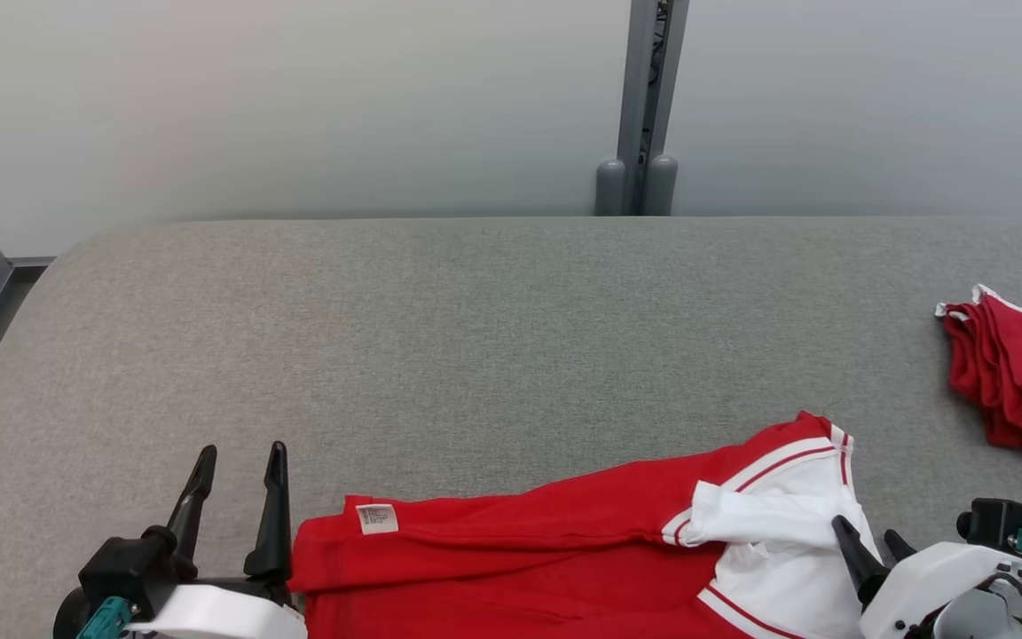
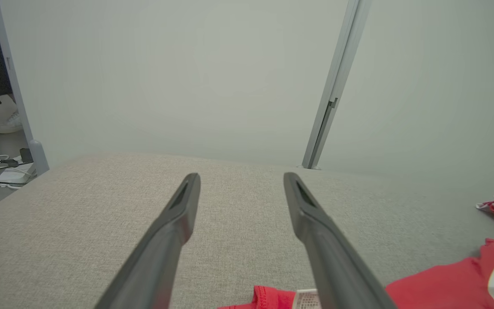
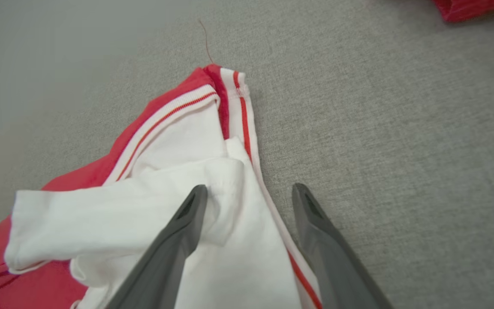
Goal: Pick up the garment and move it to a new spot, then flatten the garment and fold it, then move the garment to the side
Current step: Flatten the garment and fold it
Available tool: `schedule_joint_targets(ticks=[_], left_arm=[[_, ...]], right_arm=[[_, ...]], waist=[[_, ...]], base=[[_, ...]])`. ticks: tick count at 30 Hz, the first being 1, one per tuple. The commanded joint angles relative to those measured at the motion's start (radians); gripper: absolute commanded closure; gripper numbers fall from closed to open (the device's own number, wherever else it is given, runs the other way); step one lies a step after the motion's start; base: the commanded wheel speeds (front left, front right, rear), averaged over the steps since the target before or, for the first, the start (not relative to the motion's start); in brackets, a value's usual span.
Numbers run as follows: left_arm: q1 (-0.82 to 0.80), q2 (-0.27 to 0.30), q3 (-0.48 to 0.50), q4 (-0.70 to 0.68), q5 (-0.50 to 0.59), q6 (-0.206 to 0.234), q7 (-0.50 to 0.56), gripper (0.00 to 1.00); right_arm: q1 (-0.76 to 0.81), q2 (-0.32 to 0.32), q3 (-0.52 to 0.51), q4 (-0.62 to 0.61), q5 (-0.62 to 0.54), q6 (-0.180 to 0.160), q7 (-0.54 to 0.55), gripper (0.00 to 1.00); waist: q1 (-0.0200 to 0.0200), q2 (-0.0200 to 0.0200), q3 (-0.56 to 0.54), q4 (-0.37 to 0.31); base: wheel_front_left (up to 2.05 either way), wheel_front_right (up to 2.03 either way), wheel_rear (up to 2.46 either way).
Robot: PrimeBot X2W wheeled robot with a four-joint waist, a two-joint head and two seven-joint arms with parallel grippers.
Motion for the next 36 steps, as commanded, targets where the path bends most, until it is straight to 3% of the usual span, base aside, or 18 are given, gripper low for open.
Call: schedule_joint_targets(ticks=[1, 11, 12, 13, 14, 25, 36], left_arm=[[-0.020, 0.003, 0.008, 0.001, 0.006, -0.004, -0.004, 0.00], [-0.038, -0.019, 0.033, 0.025, 0.037, -0.042, -0.005, 0.00], [-0.040, -0.020, 0.036, 0.026, 0.040, -0.044, -0.005, 0.00], [-0.042, -0.023, 0.039, 0.027, 0.044, -0.046, -0.005, 0.00], [-0.043, -0.026, 0.041, 0.028, 0.047, -0.048, -0.005, 0.00], [-0.044, -0.048, 0.059, 0.020, 0.069, -0.067, -0.005, 0.00], [-0.034, -0.058, 0.066, 0.027, 0.074, -0.078, -0.005, 0.00]], right_arm=[[-0.013, -0.001, -0.006, 0.010, 0.007, 0.000, 0.006, 0.00], [-0.069, 0.038, 0.017, 0.124, 0.036, 0.000, 0.046, 0.00], [-0.070, 0.039, 0.025, 0.126, 0.041, 0.000, 0.050, 0.55], [-0.073, 0.038, 0.032, 0.125, 0.047, 0.000, 0.045, 0.82], [-0.076, 0.037, 0.036, 0.123, 0.054, 0.000, 0.037, 1.00], [-0.118, -0.039, 0.061, 0.071, 0.096, 0.000, -0.069, 1.00], [-0.137, -0.123, 0.040, 0.067, 0.101, 0.000, -0.101, 1.00]], waist=[[0.0000, 0.0000, 0.002, 0.005], [0.0000, 0.0000, 0.025, 0.037], [0.0000, 0.0000, 0.027, 0.039], [0.0000, 0.0000, 0.030, 0.042], [0.0000, 0.0000, 0.032, 0.044], [0.0000, 0.0000, 0.033, 0.025], [0.0000, 0.0000, 0.021, -0.015]], base=[[0.00, 0.00, 0.00], [0.00, 0.00, 0.00], [0.00, 0.00, 0.00], [0.00, 0.00, 0.00], [0.00, 0.00, 0.00], [0.00, 0.00, 0.00], [0.00, 0.00, 0.00]])
